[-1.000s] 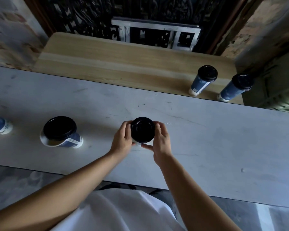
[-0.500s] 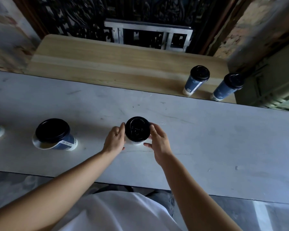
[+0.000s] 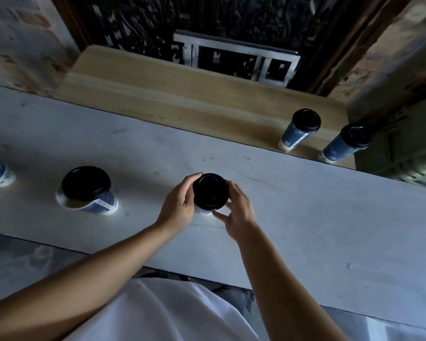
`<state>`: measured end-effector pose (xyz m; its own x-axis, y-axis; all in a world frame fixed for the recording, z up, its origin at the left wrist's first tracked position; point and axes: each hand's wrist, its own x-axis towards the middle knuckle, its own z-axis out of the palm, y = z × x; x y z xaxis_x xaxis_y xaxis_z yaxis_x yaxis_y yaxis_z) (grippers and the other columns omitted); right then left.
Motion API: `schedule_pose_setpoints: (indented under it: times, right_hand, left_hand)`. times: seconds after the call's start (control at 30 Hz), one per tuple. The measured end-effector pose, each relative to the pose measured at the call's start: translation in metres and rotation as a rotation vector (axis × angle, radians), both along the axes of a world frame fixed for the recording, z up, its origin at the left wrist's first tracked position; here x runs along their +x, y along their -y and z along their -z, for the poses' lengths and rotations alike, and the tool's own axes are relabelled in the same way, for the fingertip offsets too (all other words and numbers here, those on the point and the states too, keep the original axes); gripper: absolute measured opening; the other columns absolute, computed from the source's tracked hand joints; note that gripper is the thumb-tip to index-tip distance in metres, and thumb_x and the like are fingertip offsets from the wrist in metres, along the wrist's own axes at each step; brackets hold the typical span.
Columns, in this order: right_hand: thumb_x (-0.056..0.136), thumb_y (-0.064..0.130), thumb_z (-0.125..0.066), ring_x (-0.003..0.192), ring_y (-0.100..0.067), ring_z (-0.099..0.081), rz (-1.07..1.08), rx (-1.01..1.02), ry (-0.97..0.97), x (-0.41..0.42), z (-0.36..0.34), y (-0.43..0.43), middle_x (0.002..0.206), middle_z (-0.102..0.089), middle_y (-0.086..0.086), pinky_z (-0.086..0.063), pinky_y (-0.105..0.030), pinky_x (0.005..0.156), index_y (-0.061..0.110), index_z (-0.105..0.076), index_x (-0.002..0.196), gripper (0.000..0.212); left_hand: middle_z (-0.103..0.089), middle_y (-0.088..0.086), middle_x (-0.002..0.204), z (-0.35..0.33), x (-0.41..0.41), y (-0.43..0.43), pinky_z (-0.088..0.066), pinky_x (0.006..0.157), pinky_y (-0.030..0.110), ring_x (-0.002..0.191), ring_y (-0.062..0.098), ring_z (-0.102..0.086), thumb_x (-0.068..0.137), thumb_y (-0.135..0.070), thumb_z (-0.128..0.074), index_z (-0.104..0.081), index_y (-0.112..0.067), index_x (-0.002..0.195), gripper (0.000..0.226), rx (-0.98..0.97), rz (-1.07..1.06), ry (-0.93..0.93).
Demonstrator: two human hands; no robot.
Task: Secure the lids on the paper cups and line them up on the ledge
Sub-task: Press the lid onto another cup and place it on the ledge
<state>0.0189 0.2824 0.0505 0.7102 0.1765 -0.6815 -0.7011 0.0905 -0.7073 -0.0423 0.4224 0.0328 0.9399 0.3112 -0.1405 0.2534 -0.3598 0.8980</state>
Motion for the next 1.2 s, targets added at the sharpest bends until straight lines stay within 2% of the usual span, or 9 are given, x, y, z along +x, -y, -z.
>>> schedule_pose_setpoints:
  times: [0.07,0.13,0.27,0.43,0.73,0.83,1.03,1.13,1.2]
  right_hand:
    - [0.097,0.037,-0.051,0.121,-0.018,-0.056,0.021,0.026,0.014,-0.008,0.006,0.000,0.116,-0.068,0.003,-0.050,-0.039,0.083,0.030,-0.073,0.098,0.022]
    - [0.097,0.042,-0.052,0.121,-0.017,-0.056,0.051,0.012,0.009,-0.010,0.010,0.000,0.118,-0.068,0.002,-0.050,-0.041,0.086,0.030,-0.074,0.099,0.025]
    - [0.097,0.041,-0.052,0.118,-0.019,-0.057,0.011,-0.057,0.017,0.003,0.012,-0.006,0.111,-0.069,0.003,-0.052,-0.045,0.086,0.028,-0.073,0.097,0.025]
    - [0.099,0.038,-0.048,0.114,-0.018,-0.059,-0.074,-0.083,0.069,0.007,0.014,-0.005,0.109,-0.068,0.003,-0.057,-0.055,0.086,0.025,-0.070,0.104,0.026]
    - [0.101,0.044,-0.045,0.119,-0.023,-0.058,-0.152,-0.047,0.061,0.014,0.018,0.005,0.121,-0.064,-0.006,-0.057,-0.056,0.085,0.022,-0.068,0.112,0.033]
    - [0.102,0.045,-0.044,0.120,-0.021,-0.058,-0.198,-0.056,0.061,0.016,0.016,0.008,0.121,-0.065,-0.003,-0.056,-0.055,0.088,0.025,-0.068,0.112,0.032]
    - [0.101,0.042,-0.046,0.124,-0.019,-0.054,-0.359,0.050,0.038,0.019,0.009,0.020,0.123,-0.066,0.001,-0.056,-0.053,0.088,0.029,-0.069,0.112,0.029]
    - [0.099,0.033,-0.046,0.127,-0.022,-0.054,-0.420,0.172,-0.026,0.022,0.008,0.039,0.126,-0.067,0.004,-0.051,-0.058,0.096,0.031,-0.070,0.114,0.028]
    - [0.098,0.020,-0.046,0.127,-0.022,-0.054,-0.526,0.187,0.012,0.020,0.005,0.052,0.131,-0.063,0.005,-0.051,-0.055,0.097,0.036,-0.067,0.120,0.034]
  left_hand:
    - [-0.057,-0.013,0.122,0.005,-0.005,0.006,-0.058,0.088,0.047,0.112,0.014,-0.060,0.105,-0.019,-0.034,-0.050,-0.032,0.137,0.038,0.013,-0.035,0.028]
    - [-0.055,-0.012,0.127,0.013,-0.010,0.011,-0.058,0.086,0.046,0.116,0.009,-0.057,0.105,-0.021,-0.034,-0.048,-0.031,0.138,0.038,0.016,-0.052,0.061]
    - [-0.061,0.002,0.131,0.027,-0.009,0.002,-0.051,0.100,0.038,0.121,0.012,-0.058,0.102,-0.029,-0.034,-0.049,-0.020,0.139,0.041,0.056,-0.038,0.142]
    - [-0.061,-0.001,0.131,0.040,-0.004,-0.002,-0.049,0.103,0.028,0.123,0.009,-0.057,0.102,-0.025,-0.038,-0.054,-0.017,0.136,0.038,0.019,-0.056,0.162]
    - [-0.059,0.003,0.133,0.048,-0.001,0.010,-0.050,0.099,0.029,0.116,0.014,-0.059,0.103,-0.032,-0.027,-0.049,-0.012,0.138,0.046,0.005,-0.107,0.167]
    - [-0.058,0.008,0.137,0.041,-0.004,0.014,-0.048,0.105,0.033,0.126,0.015,-0.055,0.104,-0.030,-0.026,-0.046,-0.012,0.141,0.046,0.030,-0.126,0.138]
    - [-0.060,0.001,0.136,0.029,-0.014,0.034,-0.060,0.086,0.042,0.117,0.022,-0.064,0.105,-0.032,-0.025,-0.047,-0.022,0.143,0.045,0.041,-0.306,0.094]
    - [-0.068,0.003,0.115,0.031,-0.016,0.053,-0.062,0.070,0.043,0.098,0.025,-0.071,0.104,-0.036,-0.027,-0.058,-0.020,0.127,0.042,-0.053,-0.488,0.039]
    - [-0.070,0.011,0.100,0.026,-0.018,0.061,-0.060,0.063,0.035,0.082,0.025,-0.070,0.105,-0.033,-0.033,-0.062,-0.011,0.118,0.039,-0.084,-0.522,-0.025]
